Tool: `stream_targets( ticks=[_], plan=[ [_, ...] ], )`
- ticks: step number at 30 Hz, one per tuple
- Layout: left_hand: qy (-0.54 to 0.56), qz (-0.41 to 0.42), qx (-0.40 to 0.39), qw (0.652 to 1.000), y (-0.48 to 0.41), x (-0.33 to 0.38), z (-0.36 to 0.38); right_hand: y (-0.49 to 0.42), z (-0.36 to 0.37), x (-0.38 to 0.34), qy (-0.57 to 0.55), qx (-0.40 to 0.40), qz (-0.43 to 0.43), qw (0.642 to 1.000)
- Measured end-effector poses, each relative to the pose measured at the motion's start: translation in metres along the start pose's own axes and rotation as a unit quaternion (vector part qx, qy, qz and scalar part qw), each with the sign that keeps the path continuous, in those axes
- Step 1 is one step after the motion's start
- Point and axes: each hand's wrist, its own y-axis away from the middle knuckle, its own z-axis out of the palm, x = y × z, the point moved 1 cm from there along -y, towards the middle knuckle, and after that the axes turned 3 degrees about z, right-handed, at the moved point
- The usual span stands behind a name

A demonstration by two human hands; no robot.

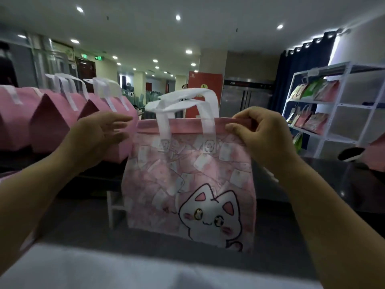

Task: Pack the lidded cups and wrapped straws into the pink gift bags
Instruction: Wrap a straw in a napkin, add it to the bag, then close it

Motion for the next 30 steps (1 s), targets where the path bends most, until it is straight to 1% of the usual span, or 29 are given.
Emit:
stream_targets(
  ticks=[2, 4, 6, 11, 14, 16, 18, 19, 21, 22, 24, 25, 26, 28, 30],
  plan=[
    [-0.047, 0.038, 0.015, 0.998, -0.009, -0.011, 0.0, -0.016, 0.012, -0.01, 0.02, 0.04, -0.004, 0.999],
    [-0.004, 0.028, 0.004, 1.0, -0.013, -0.017, 0.005, -0.027, 0.027, -0.021, 0.061, 0.075, -0.024, 0.995],
    [0.048, 0.006, -0.028, 0.998, -0.013, -0.024, 0.016, -0.035, 0.048, -0.028, 0.099, 0.098, -0.036, 0.99],
    [0.11, -0.038, -0.11, 0.987, -0.01, -0.041, 0.05, -0.041, 0.109, -0.028, 0.157, 0.136, 0.014, 0.978],
    [0.165, -0.068, -0.167, 0.97, -0.004, -0.05, 0.071, -0.041, 0.142, -0.022, 0.153, 0.138, 0.064, 0.976],
    [0.148, -0.07, -0.194, 0.967, 0.001, -0.058, 0.083, -0.041, 0.158, -0.017, 0.126, 0.125, 0.084, 0.981],
    [0.105, -0.046, -0.192, 0.975, 0.004, -0.069, 0.091, -0.041, 0.166, -0.012, 0.085, 0.086, 0.07, 0.99],
    [0.101, -0.042, -0.183, 0.977, 0.004, -0.075, 0.092, -0.041, 0.167, -0.009, 0.054, 0.052, 0.067, 0.995],
    [0.118, -0.054, -0.171, 0.977, 0.003, -0.087, 0.091, -0.037, 0.167, -0.001, -0.005, -0.044, 0.082, 0.996],
    [0.125, -0.061, -0.166, 0.976, 0.002, -0.093, 0.089, -0.034, 0.167, 0.006, -0.01, -0.097, 0.092, 0.991],
    [0.117, -0.068, -0.152, 0.979, -0.001, -0.103, 0.087, -0.025, 0.169, 0.022, 0.039, -0.173, 0.107, 0.978],
    [0.106, -0.069, -0.144, 0.981, -0.002, -0.107, 0.086, -0.022, 0.172, 0.028, 0.06, -0.185, 0.116, 0.974],
    [0.094, -0.071, -0.138, 0.983, -0.005, -0.11, 0.085, -0.02, 0.175, 0.033, 0.062, -0.181, 0.129, 0.973],
    [0.059, -0.077, -0.125, 0.987, -0.009, -0.116, 0.085, -0.019, 0.186, 0.037, 0.018, -0.151, 0.157, 0.976],
    [0.012, -0.082, -0.115, 0.99, -0.015, -0.122, 0.085, -0.025, 0.199, 0.037, 0.003, -0.123, 0.176, 0.977]
  ],
)
